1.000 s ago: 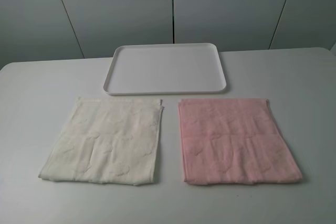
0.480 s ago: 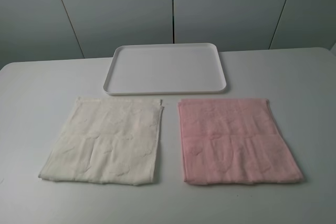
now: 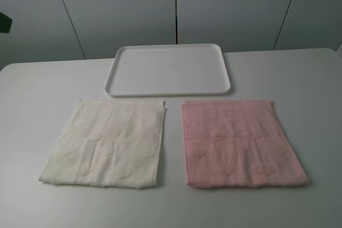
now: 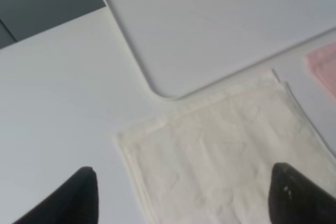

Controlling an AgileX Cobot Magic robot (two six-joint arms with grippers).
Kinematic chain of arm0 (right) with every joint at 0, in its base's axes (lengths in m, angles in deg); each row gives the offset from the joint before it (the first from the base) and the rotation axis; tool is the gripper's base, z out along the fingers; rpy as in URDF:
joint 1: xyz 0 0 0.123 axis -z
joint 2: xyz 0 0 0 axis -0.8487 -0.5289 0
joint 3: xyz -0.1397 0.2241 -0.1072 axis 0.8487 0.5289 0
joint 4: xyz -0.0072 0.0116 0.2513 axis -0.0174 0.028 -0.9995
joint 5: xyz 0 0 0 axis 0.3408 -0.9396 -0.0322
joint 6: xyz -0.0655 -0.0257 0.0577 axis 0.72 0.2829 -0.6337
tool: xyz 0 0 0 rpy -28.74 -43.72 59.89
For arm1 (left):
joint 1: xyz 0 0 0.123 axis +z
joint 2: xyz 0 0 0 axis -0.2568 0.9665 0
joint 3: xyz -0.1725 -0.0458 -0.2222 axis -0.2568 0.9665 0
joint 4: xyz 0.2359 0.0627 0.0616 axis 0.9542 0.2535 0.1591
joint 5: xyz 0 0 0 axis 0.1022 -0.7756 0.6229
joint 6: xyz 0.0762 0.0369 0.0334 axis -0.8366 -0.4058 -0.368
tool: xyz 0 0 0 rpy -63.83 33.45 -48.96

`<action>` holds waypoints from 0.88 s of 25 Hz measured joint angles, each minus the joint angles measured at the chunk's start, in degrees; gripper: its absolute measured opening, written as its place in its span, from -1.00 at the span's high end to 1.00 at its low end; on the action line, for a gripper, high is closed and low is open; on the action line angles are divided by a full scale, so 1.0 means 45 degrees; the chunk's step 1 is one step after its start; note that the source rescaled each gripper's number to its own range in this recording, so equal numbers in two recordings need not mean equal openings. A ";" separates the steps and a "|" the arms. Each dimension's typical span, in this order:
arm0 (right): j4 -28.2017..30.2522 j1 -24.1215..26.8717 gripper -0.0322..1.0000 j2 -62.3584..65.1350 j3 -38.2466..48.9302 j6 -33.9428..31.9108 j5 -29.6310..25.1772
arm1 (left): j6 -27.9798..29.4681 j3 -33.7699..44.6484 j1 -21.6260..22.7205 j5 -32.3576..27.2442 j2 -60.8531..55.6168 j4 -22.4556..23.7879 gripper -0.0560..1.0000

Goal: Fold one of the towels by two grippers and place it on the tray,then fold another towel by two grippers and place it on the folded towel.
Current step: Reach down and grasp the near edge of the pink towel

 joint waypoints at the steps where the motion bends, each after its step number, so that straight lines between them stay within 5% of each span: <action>1: -0.0123 0.0000 -1.00 -0.0448 -0.0023 0.0357 -0.0059 | -0.0152 -0.0170 -0.0259 0.0000 0.0498 0.0000 -0.72; 15: 0.0153 0.0000 -1.00 -0.2950 -0.0023 0.4578 -0.0693 | -0.0941 -0.1061 -0.7951 0.1730 0.6121 0.1380 -0.72; 22: 0.0549 0.0000 -1.00 -0.3048 -0.0023 0.4920 -0.1528 | -0.0917 -0.1516 -1.1219 0.2435 0.8438 0.1994 -0.72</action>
